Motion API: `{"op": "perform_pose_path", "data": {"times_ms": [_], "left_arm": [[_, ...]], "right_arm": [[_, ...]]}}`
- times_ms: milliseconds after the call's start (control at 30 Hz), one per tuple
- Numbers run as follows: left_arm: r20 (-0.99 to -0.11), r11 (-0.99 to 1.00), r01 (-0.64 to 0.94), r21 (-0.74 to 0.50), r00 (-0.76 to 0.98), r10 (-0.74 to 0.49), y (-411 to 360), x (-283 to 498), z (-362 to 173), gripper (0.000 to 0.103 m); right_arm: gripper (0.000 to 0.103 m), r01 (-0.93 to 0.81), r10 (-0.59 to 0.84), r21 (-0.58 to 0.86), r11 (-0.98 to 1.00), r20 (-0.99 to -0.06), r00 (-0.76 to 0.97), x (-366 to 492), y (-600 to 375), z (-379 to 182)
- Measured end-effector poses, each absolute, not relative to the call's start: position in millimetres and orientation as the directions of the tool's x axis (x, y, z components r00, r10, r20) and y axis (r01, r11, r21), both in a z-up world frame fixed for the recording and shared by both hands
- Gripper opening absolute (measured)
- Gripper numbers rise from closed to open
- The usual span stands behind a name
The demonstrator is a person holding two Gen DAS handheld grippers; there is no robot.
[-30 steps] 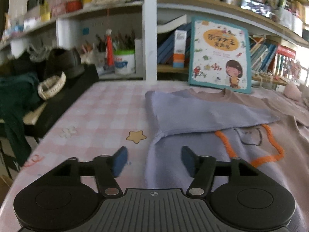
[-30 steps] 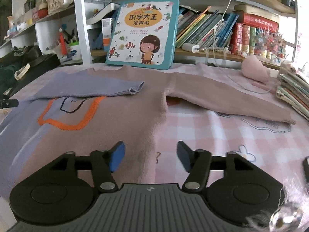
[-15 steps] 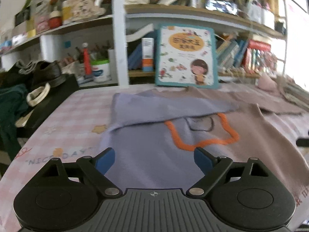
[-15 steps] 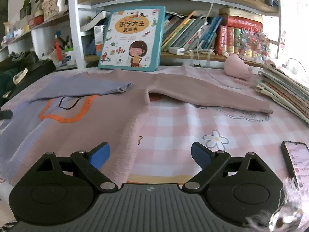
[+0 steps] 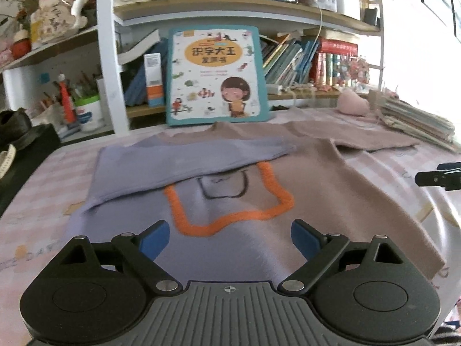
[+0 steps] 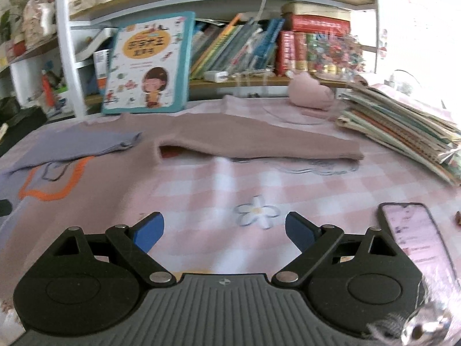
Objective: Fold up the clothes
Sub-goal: 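Open the left gripper and move the right gripper to the pink sleeve cuff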
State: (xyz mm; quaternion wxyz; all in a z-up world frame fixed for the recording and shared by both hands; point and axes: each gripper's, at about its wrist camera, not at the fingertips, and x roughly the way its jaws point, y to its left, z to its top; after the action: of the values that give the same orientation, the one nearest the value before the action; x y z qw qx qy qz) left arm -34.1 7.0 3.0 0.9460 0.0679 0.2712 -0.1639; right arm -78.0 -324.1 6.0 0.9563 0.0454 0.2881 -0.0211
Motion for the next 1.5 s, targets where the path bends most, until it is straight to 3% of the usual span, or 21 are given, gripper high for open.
{"op": "perform_pose_path", "data": {"times_ms": [333, 800, 1100, 1500], "left_arm": [[-0.529, 0.901, 0.428, 0.068, 0.782, -0.331, -16, -20, 2, 0.094], [-0.526, 0.925, 0.375, 0.063, 0.800, -0.289, -6, -2, -9, 0.095], [-0.560, 0.925, 0.374, 0.064, 0.781, -0.277, -6, 2, -15, 0.095], [-0.606, 0.919, 0.389, 0.063, 0.747, -0.275, -12, 8, -22, 0.097]], "right_arm": [[0.090, 0.136, -0.098, 0.018, 0.991, -0.597, 0.796, -36, -370, 3], [0.081, 0.348, -0.216, 0.070, 0.935, -0.664, 0.716, 26, -463, 6], [0.054, 0.419, -0.124, 0.300, 0.857, -0.670, 0.732, 45, -501, -1], [0.055, 0.353, 0.105, 0.563, 0.747, -0.624, 0.774, 43, -500, -2]]}}
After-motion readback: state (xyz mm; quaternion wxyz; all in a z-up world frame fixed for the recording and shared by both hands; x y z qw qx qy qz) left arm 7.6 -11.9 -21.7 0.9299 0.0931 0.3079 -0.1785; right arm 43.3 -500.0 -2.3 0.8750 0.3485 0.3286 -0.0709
